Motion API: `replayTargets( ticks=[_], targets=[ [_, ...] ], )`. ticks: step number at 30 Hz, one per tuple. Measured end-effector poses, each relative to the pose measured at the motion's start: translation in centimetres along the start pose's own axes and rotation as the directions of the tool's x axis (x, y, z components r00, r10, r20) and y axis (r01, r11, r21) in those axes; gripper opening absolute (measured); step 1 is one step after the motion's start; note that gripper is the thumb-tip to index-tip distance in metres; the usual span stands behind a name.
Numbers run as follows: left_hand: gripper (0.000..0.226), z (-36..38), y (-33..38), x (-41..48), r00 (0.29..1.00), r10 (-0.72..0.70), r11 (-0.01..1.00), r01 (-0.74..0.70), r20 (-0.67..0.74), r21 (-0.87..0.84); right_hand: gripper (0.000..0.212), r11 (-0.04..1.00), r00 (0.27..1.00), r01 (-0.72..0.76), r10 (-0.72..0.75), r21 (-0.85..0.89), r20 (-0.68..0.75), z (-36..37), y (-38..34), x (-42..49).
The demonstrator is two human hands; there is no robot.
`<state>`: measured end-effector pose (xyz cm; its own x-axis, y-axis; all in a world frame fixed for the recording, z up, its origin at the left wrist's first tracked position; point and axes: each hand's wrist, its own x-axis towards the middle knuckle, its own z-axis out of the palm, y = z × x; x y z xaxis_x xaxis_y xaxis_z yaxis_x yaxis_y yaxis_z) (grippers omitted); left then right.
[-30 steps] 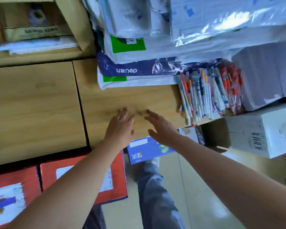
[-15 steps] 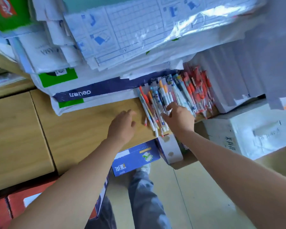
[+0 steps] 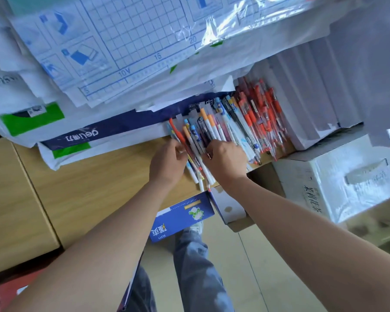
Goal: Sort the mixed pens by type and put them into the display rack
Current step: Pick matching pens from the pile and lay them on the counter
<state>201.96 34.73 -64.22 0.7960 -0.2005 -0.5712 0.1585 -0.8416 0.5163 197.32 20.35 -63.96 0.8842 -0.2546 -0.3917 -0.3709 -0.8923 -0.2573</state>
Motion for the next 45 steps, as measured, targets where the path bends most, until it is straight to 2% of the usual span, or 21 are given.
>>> replayTargets(
  ticks=[3, 5, 9, 12, 15, 17, 19, 23, 26, 31, 35, 38, 41, 45],
  targets=[
    [0.019, -0.6, 0.5, -0.2, 0.999, -0.003, 0.997, 0.007, 0.041, -0.074, 0.014, 0.984, 0.996, -0.086, 0.087, 0.155, -0.001, -0.2, -0.4, 0.2],
    [0.025, -0.8, 1.4, -0.4, 0.998, -0.002, 0.978, 0.015, 0.061, -0.209, 0.012, 0.951, 0.995, -0.087, 0.095, 0.295, -0.013, -0.6, -0.4, 0.2],
    [0.042, -0.5, 3.3, 0.3, 0.998, -0.05, 0.931, 0.064, 0.047, -0.361, 0.014, 0.931, 0.995, 0.088, -0.099, 0.355, 0.012, -1.6, 0.3, 0.0],
    [0.036, -0.2, 3.7, 1.1, 0.994, -0.104, 0.917, 0.11, 0.037, -0.384, 0.025, 0.934, 0.993, 0.113, -0.098, 0.338, -0.061, -2.0, 1.5, 0.4],
    [0.036, -0.3, 3.3, 1.5, 0.986, -0.159, 0.925, 0.163, 0.04, -0.343, 0.021, 0.963, 0.984, -0.008, 0.055, 0.271, -0.17, -2.5, 3.1, 1.3],
    [0.036, -0.2, 2.9, 1.6, 0.983, -0.182, 0.95, 0.176, -0.001, -0.259, 0.025, 0.975, 0.979, -0.092, 0.126, 0.202, -0.162, -2.6, 3.8, 1.9],
    [0.033, 0.0, 2.9, 1.6, 0.983, -0.179, 0.968, 0.167, -0.047, -0.189, 0.028, 0.983, 0.984, -0.114, 0.132, 0.144, -0.122, -2.5, 4.0, 2.4],
    [0.022, 0.3, 3.7, 1.8, 0.976, -0.137, 0.966, 0.094, -0.17, -0.242, 0.015, 0.966, 0.981, -0.123, 0.153, 0.228, -0.117, -2.8, 3.7, 2.8],
    [0.028, 0.1, 4.2, 2.5, 0.955, -0.158, 0.952, 0.079, -0.252, -0.297, 0.011, 0.954, 0.982, -0.085, 0.129, 0.288, -0.138, -2.7, 4.1, 2.7],
    [0.032, 0.1, 3.9, 3.6, 0.952, -0.101, 0.99, 0.068, -0.288, -0.123, 0.011, 0.93, 0.992, 0.024, 0.023, 0.367, -0.125, -2.8, 4.9, 2.1],
    [0.031, 0.5, 3.5, 3.9, 0.958, -0.084, 0.996, 0.069, -0.274, -0.064, 0.011, 0.911, 0.992, 0.099, -0.057, 0.401, -0.115, -2.4, 5.1, 1.7],
    [0.031, 0.1, 3.2, 4.2, 0.964, -0.118, 0.99, 0.094, -0.238, -0.107, 0.01, 0.9, 0.995, 0.086, -0.052, 0.428, -0.09, -2.3, 5.1, 1.8],
    [0.031, -0.3, 2.6, 4.1, 0.975, -0.089, 0.98, 0.049, -0.204, -0.191, 0.007, 0.891, 0.994, 0.108, -0.09, 0.441, -0.061, -2.4, 4.8, 1.5],
    [0.027, -1.0, 2.2, 3.3, 0.982, -0.108, 0.91, 0.035, -0.154, -0.413, 0.005, 0.891, 0.994, 0.105, -0.107, 0.443, -0.021, -2.6, 4.2, 1.2]
  ],
)
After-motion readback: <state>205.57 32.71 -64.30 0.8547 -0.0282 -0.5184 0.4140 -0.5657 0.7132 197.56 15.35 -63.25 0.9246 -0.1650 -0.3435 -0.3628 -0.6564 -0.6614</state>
